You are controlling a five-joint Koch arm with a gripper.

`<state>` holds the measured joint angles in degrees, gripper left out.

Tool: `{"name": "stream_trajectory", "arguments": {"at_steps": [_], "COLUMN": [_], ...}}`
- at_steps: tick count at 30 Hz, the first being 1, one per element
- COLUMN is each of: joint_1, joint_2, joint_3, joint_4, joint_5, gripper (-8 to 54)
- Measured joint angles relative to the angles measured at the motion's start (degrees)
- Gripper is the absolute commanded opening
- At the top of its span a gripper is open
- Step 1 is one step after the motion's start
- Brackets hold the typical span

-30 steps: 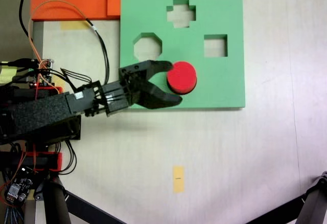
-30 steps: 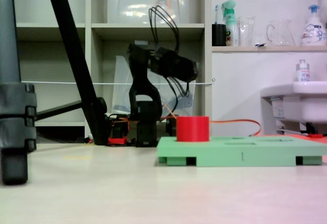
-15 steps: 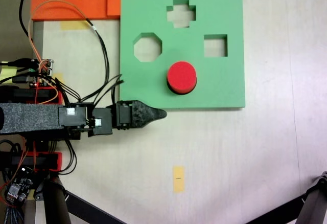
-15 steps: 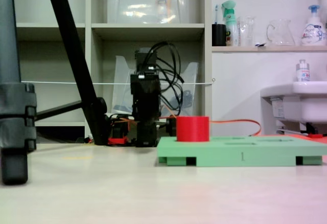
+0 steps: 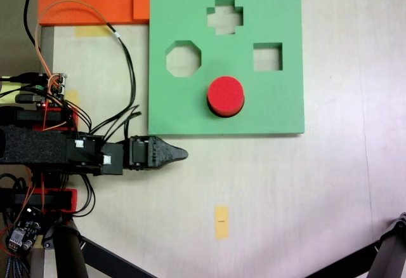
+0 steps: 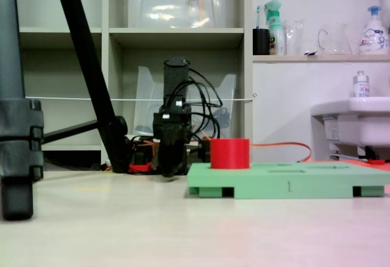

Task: Put the cylinder block into the corresponding hole

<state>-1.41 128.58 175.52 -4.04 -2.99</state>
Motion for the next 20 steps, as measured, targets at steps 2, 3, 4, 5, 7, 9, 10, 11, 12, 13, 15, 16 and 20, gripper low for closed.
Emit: {"name": "stream_trajectory", "arguments": {"at_steps": [2, 3, 4, 5, 7, 9, 10, 11, 12, 13, 15, 16, 20], "joint_1": [0.3, 0.4, 0.4, 0.4, 0.4, 0.4, 0.4, 0.4, 0.4, 0.4, 0.4, 0.4, 0.4], "joint_2": [0.0, 0.0, 0.0, 0.0, 0.0, 0.0, 0.0, 0.0, 0.0, 0.0, 0.1, 0.0, 0.0], "joint_3": [0.0, 0.0, 0.0, 0.0, 0.0, 0.0, 0.0, 0.0, 0.0, 0.0, 0.0, 0.0, 0.0], "joint_4": [1.5, 1.5, 1.5, 1.5, 1.5, 1.5, 1.5, 1.5, 1.5, 1.5, 1.5, 1.5, 1.5], "joint_5": [0.0, 0.0, 0.0, 0.0, 0.0, 0.0, 0.0, 0.0, 0.0, 0.0, 0.0, 0.0, 0.0], "gripper": [34.1, 34.1, 34.1, 34.1, 34.1, 34.1, 34.1, 34.1, 34.1, 34.1, 34.1, 34.1, 34.1]}}
